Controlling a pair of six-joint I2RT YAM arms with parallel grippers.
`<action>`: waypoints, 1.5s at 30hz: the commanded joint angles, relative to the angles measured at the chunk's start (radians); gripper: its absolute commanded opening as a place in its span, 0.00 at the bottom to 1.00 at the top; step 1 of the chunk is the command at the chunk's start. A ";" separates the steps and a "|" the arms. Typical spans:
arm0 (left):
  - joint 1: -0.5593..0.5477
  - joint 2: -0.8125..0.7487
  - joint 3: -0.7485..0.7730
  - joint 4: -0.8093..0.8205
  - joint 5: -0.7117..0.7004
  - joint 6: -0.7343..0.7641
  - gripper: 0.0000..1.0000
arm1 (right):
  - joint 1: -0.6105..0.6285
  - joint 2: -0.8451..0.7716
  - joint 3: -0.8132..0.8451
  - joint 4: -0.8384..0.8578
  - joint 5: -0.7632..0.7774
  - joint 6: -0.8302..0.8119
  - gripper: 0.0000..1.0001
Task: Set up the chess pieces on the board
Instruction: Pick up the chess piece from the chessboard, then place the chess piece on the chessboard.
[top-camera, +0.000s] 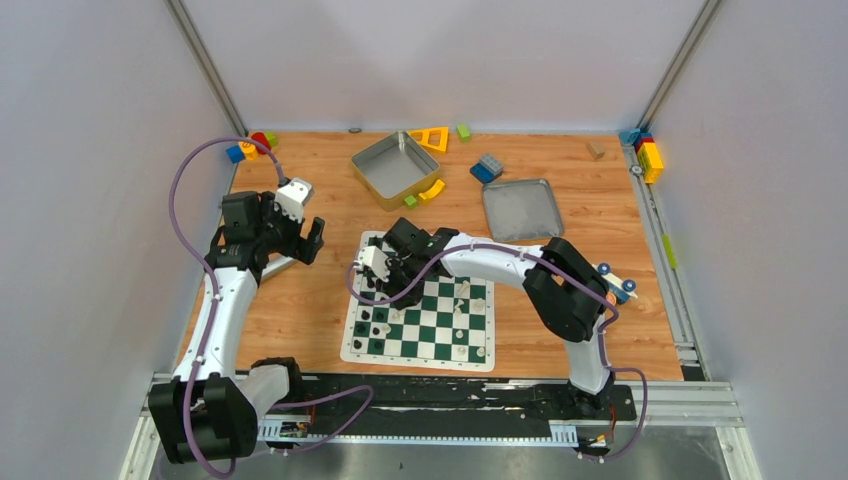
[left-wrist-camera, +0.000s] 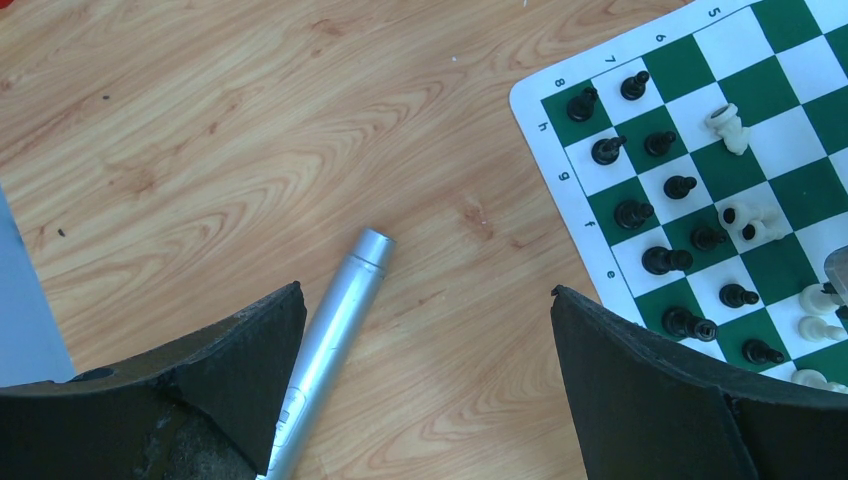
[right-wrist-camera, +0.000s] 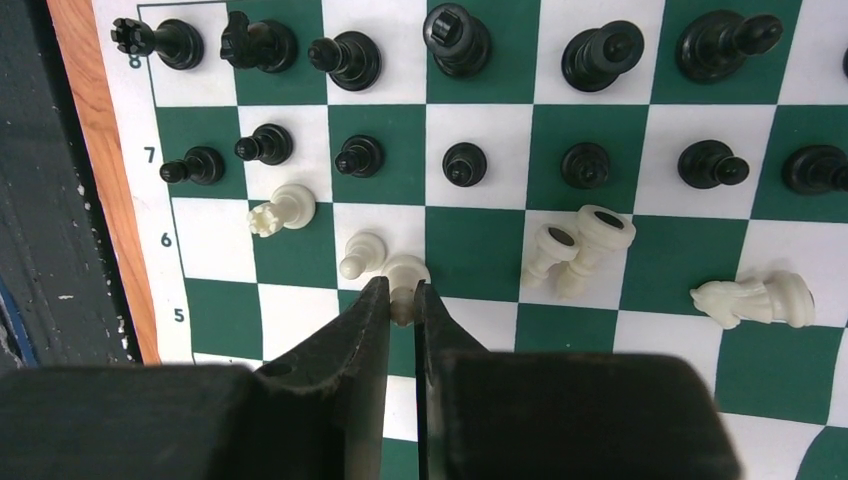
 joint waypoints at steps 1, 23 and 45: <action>0.010 -0.019 -0.002 0.029 0.004 -0.001 1.00 | 0.004 -0.029 0.034 -0.008 0.027 -0.020 0.08; 0.010 -0.014 0.010 0.027 0.019 -0.004 1.00 | -0.174 -0.524 -0.456 -0.084 0.126 -0.023 0.01; 0.012 -0.002 -0.001 0.032 0.016 0.000 1.00 | -0.190 -0.536 -0.570 -0.018 0.133 -0.014 0.10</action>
